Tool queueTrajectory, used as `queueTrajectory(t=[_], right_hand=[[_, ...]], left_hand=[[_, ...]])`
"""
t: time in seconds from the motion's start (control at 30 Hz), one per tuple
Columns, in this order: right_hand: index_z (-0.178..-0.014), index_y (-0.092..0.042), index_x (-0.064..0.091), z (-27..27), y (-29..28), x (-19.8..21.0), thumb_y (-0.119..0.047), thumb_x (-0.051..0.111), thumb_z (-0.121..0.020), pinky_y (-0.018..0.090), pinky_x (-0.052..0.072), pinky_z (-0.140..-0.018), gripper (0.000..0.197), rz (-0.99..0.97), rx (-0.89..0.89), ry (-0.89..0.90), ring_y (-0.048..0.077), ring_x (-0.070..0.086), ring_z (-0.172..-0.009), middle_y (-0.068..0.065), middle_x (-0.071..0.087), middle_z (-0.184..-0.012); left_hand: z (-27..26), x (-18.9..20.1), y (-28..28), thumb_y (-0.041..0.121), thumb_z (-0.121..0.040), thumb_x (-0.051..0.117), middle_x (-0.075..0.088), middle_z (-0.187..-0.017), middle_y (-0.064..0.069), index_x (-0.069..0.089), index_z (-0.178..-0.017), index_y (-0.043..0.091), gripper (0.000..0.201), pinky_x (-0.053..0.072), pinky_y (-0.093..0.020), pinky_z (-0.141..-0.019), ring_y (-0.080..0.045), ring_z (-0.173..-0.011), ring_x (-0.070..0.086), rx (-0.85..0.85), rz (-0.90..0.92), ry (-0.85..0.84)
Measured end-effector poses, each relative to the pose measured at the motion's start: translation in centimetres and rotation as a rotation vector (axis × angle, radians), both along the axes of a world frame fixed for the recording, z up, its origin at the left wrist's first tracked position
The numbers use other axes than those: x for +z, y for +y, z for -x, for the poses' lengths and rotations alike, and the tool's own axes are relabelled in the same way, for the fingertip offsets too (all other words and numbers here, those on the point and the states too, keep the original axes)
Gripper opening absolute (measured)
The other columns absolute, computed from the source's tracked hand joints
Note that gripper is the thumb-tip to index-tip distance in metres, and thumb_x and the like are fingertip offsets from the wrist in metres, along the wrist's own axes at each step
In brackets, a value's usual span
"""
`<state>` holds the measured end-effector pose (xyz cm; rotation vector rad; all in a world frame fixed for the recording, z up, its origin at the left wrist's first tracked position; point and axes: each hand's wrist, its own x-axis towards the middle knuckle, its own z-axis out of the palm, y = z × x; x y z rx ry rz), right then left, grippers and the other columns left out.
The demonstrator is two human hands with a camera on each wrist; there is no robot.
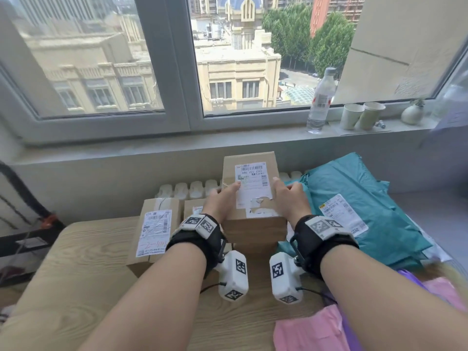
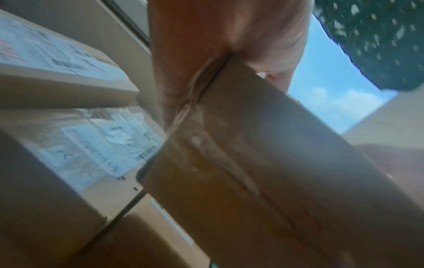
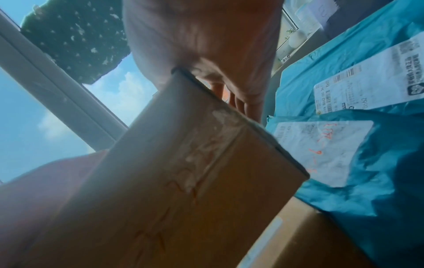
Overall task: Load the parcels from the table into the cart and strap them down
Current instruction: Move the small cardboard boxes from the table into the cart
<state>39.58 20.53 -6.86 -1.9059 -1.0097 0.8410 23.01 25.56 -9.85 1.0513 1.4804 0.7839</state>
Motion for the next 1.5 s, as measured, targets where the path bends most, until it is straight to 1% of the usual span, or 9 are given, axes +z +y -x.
queueTrajectory(t=[0.1,0.3,0.53,0.67,0.77,0.87,1.03,1.33,1.5], right_hand=[[-0.103,-0.007,0.053,1.0,-0.4,1.2,-0.050,0.044,-0.095,0.033,0.038,-0.082,0.044,-0.034,0.039,0.074,0.025,0.052,-0.094,0.005,0.056,-0.094],[-0.111,-0.011,0.050,4.3,-1.3,2.0,-0.053,0.047,-0.094,0.037,0.045,-0.085,0.046,-0.104,0.091,0.176,0.022,0.057,-0.095,0.002,0.059,-0.100],[-0.121,-0.012,0.052,10.2,-3.3,2.3,-0.061,0.051,-0.085,0.042,0.052,-0.090,0.061,-0.091,0.210,0.309,0.022,0.065,-0.101,0.006,0.067,-0.110],[-0.124,-0.018,0.058,15.7,-5.2,2.2,-0.076,0.050,-0.069,0.043,0.053,-0.086,0.080,-0.006,0.336,0.346,0.020,0.069,-0.097,0.001,0.073,-0.104],[-0.111,-0.022,0.064,21.1,-7.0,2.7,-0.064,0.045,-0.088,0.037,0.052,-0.077,0.051,0.012,0.422,0.374,0.019,0.068,-0.091,0.000,0.073,-0.099],[-0.109,-0.025,0.066,26.2,-8.4,2.6,-0.059,0.042,-0.093,0.035,0.052,-0.074,0.044,0.020,0.499,0.367,0.019,0.068,-0.091,0.001,0.073,-0.101],[-0.090,-0.027,0.069,33.7,-10.7,1.8,-0.056,0.048,-0.092,0.039,0.054,-0.082,0.035,0.068,0.581,0.444,0.019,0.067,-0.087,-0.001,0.072,-0.090],[-0.109,-0.015,0.068,44.8,-14.1,0.6,-0.049,0.050,-0.091,0.030,0.053,-0.066,0.043,0.028,0.629,0.453,0.018,0.069,-0.089,0.003,0.074,-0.100],[-0.115,-0.011,0.063,49.5,-14.8,-0.1,-0.050,0.053,-0.085,0.036,0.054,-0.077,0.050,0.024,0.656,0.503,0.022,0.069,-0.096,0.004,0.073,-0.102]], left_hand=[[2.3,-0.4,0.5,0.080,-0.044,0.072,0.070,-0.115,-0.005,0.056,-0.127,0.013,0.108,0.057,-0.041,-0.085,-0.024,-0.099,0.070,0.051,-0.009,-0.177],[5.8,2.9,-2.4,0.068,-0.045,0.082,0.062,-0.124,-0.008,0.041,-0.136,0.013,0.114,0.055,-0.049,-0.090,-0.027,-0.105,0.067,0.091,-0.133,-0.300],[12.2,2.4,-5.3,0.062,-0.051,0.085,0.065,-0.123,-0.012,0.045,-0.136,0.004,0.110,0.055,-0.049,-0.090,-0.029,-0.104,0.068,0.163,-0.190,-0.363],[18.4,2.3,-7.8,0.061,-0.052,0.084,0.066,-0.120,-0.014,0.045,-0.135,0.001,0.109,0.055,-0.050,-0.090,-0.032,-0.103,0.068,0.202,-0.210,-0.346],[23.2,3.9,-11.3,0.056,-0.061,0.081,0.065,-0.121,-0.014,0.045,-0.135,0.002,0.099,0.056,-0.047,-0.089,-0.030,-0.102,0.068,0.254,-0.223,-0.342],[28.2,4.3,-14.0,0.041,-0.083,0.071,0.065,-0.117,-0.011,0.046,-0.129,0.007,0.063,0.057,-0.039,-0.080,-0.024,-0.094,0.068,0.319,-0.207,-0.329],[36.7,2.7,-16.9,0.063,-0.055,0.079,0.067,-0.119,-0.011,0.048,-0.135,0.007,0.103,0.057,-0.042,-0.083,-0.030,-0.100,0.069,0.387,-0.225,-0.300],[47.7,2.1,-23.1,0.074,-0.051,0.075,0.070,-0.113,-0.009,0.050,-0.135,0.016,0.106,0.058,-0.045,-0.084,-0.028,-0.097,0.070,0.384,-0.127,-0.187],[51.8,3.2,-25.2,0.058,-0.082,0.062,0.069,-0.111,-0.005,0.055,-0.132,0.018,0.065,0.048,-0.030,-0.069,-0.021,-0.095,0.066,0.416,-0.151,-0.035]])
